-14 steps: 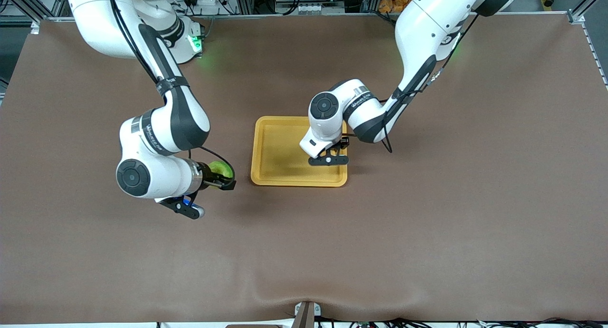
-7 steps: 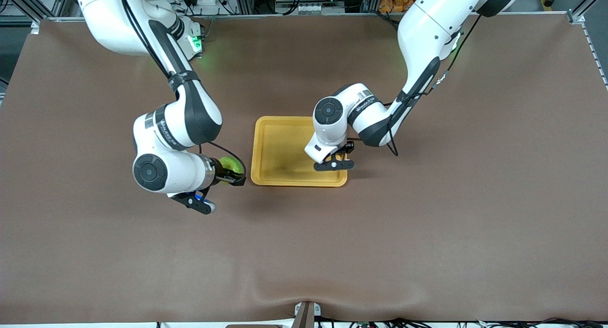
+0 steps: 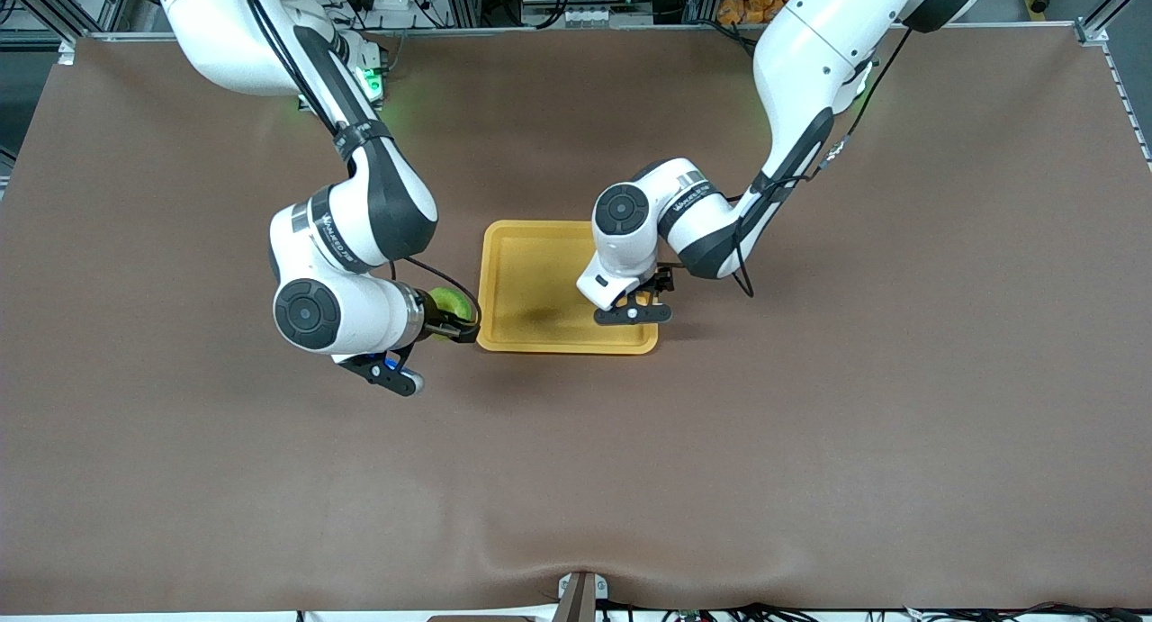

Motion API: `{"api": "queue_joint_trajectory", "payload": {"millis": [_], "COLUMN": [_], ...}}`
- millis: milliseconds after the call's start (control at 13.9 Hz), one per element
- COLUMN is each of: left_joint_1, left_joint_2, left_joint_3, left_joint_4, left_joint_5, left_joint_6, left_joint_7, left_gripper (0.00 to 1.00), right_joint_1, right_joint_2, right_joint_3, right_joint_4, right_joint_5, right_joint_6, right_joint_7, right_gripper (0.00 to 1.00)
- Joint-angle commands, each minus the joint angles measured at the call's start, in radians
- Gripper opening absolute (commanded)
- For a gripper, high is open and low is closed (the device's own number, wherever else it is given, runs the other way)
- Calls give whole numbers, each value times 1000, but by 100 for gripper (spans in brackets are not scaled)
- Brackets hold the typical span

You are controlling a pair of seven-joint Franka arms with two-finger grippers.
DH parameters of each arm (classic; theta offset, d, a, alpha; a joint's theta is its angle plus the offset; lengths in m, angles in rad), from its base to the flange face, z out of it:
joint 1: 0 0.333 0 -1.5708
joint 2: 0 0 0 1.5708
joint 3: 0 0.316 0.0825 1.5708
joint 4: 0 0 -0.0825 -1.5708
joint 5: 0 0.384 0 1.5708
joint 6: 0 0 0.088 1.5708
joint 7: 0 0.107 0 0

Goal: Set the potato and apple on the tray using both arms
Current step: 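Lower the potato onto the tray and open the left gripper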

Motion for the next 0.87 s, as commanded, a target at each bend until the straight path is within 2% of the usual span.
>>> {"api": "queue_joint_trajectory", "payload": {"millis": [0, 361, 433, 649, 794], "left_joint_1": [12, 100, 113, 196, 245], "left_joint_2": [-50, -187, -211, -279, -323], "left_joint_3": [4, -12, -10, -10, -10], "left_joint_4": [21, 85, 105, 160, 172], "left_joint_5": [25, -1, -38, -140, -151], "left_joint_6": [-56, -253, -290, -399, -445], "left_joint_7": [-19, -7, 2, 167, 227], "left_gripper": [100, 100, 100, 100, 100], "right_joint_1": [7, 53, 73, 117, 146], "right_joint_2": [-40, -40, -40, -43, -44], "right_joint_3": [-3, -5, -7, -8, -10], "right_joint_4": [-38, -40, -49, -87, -128], "right_joint_5": [15, 15, 14, 3, 2], "right_joint_6": [-3, 4, 14, 67, 128], "right_joint_7": [14, 47, 73, 124, 143], "right_gripper": [0, 0, 0, 0, 0]}}
